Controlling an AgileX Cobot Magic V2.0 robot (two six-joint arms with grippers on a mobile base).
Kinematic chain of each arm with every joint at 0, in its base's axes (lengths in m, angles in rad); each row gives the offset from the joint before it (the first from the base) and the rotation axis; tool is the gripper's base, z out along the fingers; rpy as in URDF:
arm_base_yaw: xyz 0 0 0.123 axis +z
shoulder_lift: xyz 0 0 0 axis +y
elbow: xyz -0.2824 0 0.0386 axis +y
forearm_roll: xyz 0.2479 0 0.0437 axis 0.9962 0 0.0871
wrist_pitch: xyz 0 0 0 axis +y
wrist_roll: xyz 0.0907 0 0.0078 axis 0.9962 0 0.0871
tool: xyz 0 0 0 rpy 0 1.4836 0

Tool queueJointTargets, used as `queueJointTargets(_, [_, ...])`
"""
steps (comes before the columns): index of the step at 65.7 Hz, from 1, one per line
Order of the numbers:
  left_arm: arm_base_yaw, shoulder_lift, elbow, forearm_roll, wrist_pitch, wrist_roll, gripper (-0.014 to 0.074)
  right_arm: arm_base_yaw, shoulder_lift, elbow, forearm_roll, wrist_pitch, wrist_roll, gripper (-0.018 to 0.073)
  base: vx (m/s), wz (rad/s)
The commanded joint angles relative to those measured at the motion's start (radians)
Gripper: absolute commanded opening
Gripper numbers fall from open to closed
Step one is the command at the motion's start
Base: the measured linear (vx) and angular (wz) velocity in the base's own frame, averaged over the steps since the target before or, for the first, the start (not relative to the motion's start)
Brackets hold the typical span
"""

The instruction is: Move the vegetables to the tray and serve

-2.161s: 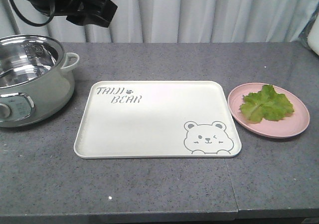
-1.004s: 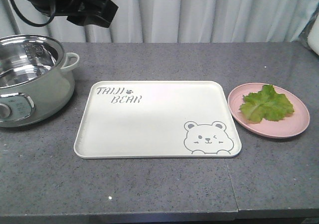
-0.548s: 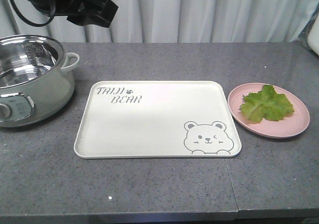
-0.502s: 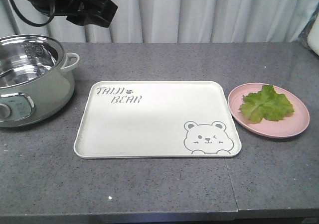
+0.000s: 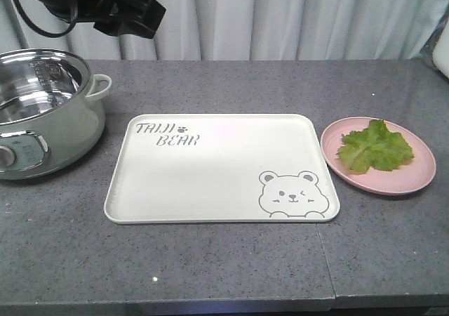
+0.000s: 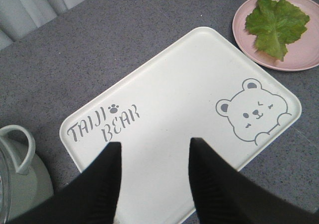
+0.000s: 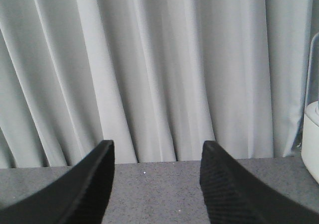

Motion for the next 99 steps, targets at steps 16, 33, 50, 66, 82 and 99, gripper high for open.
queueJointTargets(16, [-0.003,-0.035,-0.026,-0.004,-0.025,-0.008,0.0302,0.0,-0.016,-0.031,0.021,0.037,0.02,0.038,0.0,0.0])
queueJointTargets(33, [-0.003,-0.035,-0.026,-0.004,-0.025,-0.008,0.0302,0.0,-0.016,-0.032,0.018,0.013,-0.475,0.038,0.0,0.0])
queueJointTargets(50, [-0.003,-0.035,-0.026,-0.004,-0.025,-0.008,0.0302,0.0,-0.016,-0.021,0.218,0.017,-1.008,0.038,0.0,0.0])
queueJointTargets(66, [-0.003,-0.035,-0.026,-0.004,-0.025,-0.008,0.0302,0.0,-0.017,0.101,0.711,0.053,-1.243,0.038,0.0,0.0])
queueJointTargets(82, [-0.003,-0.035,-0.026,-0.004,-0.025,-0.008,0.0302,0.0,-0.012,0.101,0.676,0.062,-1.206,0.038,0.0,0.0])
queueJointTargets(99, [-0.003,-0.035,-0.026,-0.004,-0.025,-0.008,0.0302,0.0,-0.013,0.102,0.853,0.067,-1.207,0.038,0.0,0.0])
